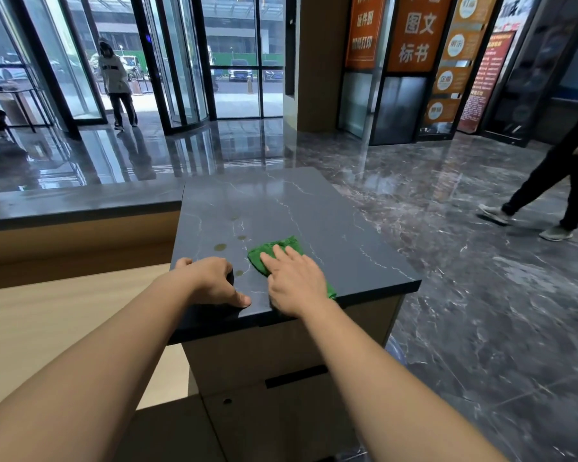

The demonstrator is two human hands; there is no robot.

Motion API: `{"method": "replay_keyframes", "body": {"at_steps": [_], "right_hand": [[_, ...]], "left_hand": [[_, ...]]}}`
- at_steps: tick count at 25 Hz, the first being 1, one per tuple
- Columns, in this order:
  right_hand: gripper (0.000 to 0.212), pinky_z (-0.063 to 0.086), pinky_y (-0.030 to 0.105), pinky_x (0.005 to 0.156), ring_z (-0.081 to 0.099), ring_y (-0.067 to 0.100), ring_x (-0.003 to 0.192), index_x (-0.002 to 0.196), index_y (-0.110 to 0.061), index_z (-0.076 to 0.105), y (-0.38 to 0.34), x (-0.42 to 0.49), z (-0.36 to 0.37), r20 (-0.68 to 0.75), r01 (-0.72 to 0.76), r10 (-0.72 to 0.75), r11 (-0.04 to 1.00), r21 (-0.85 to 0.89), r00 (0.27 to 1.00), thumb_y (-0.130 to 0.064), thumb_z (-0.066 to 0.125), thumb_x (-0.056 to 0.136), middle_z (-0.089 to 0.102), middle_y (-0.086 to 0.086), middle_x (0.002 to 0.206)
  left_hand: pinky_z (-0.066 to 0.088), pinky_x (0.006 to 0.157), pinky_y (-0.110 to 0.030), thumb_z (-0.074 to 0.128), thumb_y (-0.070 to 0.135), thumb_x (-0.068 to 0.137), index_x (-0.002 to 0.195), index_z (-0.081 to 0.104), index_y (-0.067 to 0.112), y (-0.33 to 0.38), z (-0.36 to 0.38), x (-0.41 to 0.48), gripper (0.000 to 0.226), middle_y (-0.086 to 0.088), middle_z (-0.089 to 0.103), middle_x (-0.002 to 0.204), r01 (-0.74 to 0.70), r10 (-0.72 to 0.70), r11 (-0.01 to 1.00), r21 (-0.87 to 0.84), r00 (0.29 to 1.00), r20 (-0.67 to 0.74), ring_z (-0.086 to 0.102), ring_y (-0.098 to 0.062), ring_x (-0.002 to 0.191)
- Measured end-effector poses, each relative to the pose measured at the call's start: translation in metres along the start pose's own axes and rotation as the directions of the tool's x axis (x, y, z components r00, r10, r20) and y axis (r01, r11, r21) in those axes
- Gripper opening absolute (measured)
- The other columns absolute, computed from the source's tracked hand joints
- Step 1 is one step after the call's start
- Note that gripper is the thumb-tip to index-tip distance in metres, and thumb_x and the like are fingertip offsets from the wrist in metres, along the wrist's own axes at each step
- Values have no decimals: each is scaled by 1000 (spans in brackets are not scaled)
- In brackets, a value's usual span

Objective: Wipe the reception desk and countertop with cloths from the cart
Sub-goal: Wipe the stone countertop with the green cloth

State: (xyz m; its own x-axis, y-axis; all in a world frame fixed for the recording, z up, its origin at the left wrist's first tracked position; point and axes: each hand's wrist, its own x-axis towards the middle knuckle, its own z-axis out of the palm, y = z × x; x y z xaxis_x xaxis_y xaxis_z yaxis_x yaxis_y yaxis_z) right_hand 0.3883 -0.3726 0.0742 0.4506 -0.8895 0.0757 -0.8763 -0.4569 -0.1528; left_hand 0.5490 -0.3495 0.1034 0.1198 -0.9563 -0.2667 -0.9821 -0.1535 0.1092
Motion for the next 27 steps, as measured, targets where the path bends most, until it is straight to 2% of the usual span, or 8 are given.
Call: {"method": "replay_keyframes", "body": {"at_steps": [2,7,10,13,17,22,25,27], "right_hand": [[55,11,37,121,8,16,150,154,-31,18,36,-5,-6,21,11,-11,1000,-8,1000,-24,31,101,9,-5,163],[55,12,35,121,7,14,150,155,-32,16,126,-15,-24,52,-197,201,978,-72,978,-21,25,101,6,-6,163],[55,13,34,121,9,17,150,155,-29,17,153,-17,-31,62,-292,296,954,-75,953,-19,25,101,8,-3,163],[56,15,39,120,9,20,150,154,-28,19,139,-10,-27,36,-398,400,916,-55,916,-18,28,100,8,-1,164],[56,15,43,116,14,26,148,150,-23,27,74,-3,-11,-79,-540,538,842,-1,839,-23,38,95,16,4,161],[56,10,44,118,8,26,149,152,-21,25,-7,9,2,-19,-372,372,928,25,928,-24,34,96,11,5,162],[51,14,42,118,9,23,149,151,-22,25,-3,7,-6,51,-146,147,989,-11,988,-22,29,100,11,3,162],[54,16,39,118,9,19,150,154,-28,17,21,3,-13,103,-27,31,999,-41,994,-24,26,101,8,-2,163]], "left_hand": [[19,109,-43,61,70,75,132,51,19,-1,-2,1,77,0,56,129,4,-4,1000,-4,1000,19,47,-24,124],[17,111,-45,60,70,75,127,54,20,-2,-1,1,73,1,59,121,-3,4,1000,-10,1000,22,50,-24,119],[16,111,-46,59,69,77,123,55,19,-3,0,-1,68,2,60,117,-27,28,1000,-14,1000,4,51,-23,116],[12,113,-47,58,69,78,125,54,19,-5,2,-2,68,1,60,119,-37,36,999,-27,999,-16,51,-22,119],[9,114,-49,58,67,79,120,55,20,-3,2,-2,63,3,61,114,-46,45,999,-27,999,-21,52,-22,118],[8,113,-49,60,69,76,120,55,20,-1,0,-2,65,4,60,115,-30,30,999,-12,1000,-4,51,-21,120],[9,112,-49,61,69,76,109,56,21,1,-2,-2,58,5,58,105,-30,30,1000,-4,1000,9,53,-21,115],[9,113,-49,61,69,75,100,55,21,1,-4,-3,54,5,59,101,-34,34,999,-6,999,17,53,-21,109]]}}
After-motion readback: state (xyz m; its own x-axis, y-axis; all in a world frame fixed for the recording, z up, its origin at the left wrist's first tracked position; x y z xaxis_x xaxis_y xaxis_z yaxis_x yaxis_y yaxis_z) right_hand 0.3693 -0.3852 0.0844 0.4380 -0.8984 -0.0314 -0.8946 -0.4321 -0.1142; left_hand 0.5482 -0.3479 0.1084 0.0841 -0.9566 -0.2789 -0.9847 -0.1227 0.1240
